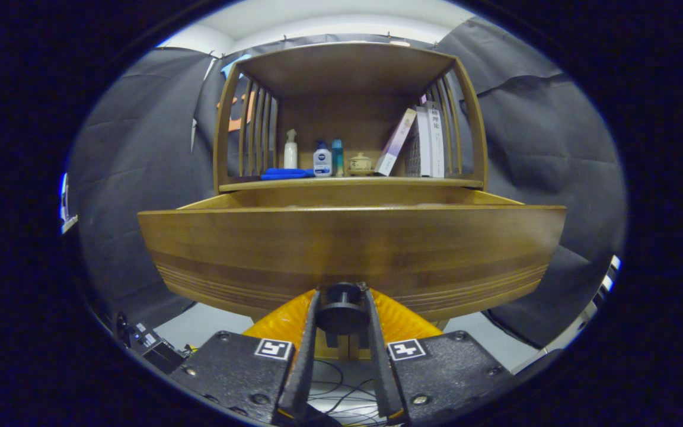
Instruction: Pull open the drawer, take out the items inside it, and place them on the countertop above the cabinet.
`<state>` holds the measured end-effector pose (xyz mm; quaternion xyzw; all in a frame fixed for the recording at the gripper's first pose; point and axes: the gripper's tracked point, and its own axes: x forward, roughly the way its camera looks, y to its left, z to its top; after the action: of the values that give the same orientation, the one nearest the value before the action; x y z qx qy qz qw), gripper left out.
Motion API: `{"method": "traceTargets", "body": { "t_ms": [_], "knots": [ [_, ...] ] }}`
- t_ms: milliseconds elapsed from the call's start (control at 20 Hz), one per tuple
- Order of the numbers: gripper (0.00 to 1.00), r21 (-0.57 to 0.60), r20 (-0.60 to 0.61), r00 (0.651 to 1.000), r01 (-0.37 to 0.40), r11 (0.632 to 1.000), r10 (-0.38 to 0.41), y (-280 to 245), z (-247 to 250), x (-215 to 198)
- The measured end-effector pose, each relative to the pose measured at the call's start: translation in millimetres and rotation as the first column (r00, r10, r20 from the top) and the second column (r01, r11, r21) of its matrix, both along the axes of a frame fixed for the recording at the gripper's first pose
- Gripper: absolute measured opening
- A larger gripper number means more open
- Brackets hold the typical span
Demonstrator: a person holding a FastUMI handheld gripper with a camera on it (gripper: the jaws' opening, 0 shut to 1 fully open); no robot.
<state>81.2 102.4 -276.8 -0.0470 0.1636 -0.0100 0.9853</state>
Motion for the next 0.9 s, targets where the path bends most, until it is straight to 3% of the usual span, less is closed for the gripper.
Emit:
{"method": "traceTargets", "body": {
  "t_ms": [50, 300, 600, 900],
  "knots": [
    [0.49, -0.007, 0.019, 1.000, -0.002, 1.000, 0.002, -1.0, 3.8, -0.7],
    [1.00, 0.020, 0.064, 0.997, -0.033, 0.999, 0.032, 1.6, 38.6, -6.1],
    [1.00, 0.030, 0.144, 0.989, -0.049, 0.998, 0.044, 3.6, 120.3, 14.0],
    [1.00, 0.055, 0.177, 0.983, -0.055, 0.997, 0.044, 2.1, 197.9, 63.2]
  ]
}}
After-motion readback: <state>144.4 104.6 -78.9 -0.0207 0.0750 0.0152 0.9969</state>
